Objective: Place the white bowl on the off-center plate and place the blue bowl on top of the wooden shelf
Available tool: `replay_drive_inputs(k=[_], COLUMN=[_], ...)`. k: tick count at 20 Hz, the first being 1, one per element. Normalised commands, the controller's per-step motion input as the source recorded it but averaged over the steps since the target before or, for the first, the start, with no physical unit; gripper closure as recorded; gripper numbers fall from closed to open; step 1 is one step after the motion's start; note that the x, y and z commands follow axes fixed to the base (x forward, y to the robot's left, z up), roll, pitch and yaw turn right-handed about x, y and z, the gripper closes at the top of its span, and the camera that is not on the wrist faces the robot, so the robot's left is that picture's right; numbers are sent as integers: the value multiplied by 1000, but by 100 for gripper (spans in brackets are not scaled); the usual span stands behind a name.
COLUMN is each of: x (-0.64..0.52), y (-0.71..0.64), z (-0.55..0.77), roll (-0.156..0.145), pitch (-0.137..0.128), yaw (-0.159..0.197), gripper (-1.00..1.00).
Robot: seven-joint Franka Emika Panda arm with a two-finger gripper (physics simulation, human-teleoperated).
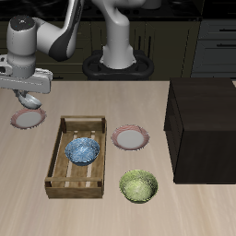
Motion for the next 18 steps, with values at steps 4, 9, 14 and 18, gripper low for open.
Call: replay_drive_inputs(k=[4,9,14,18], x=[43,30,-31,-51], y=[-43,-9,42,-55], z=[-226,-190,-196,-152], roll=[-8,-8,-3,-22], pitch=[30,28,50,27], yaw=[-11,10,8,12], gripper=[100,100,100,100])
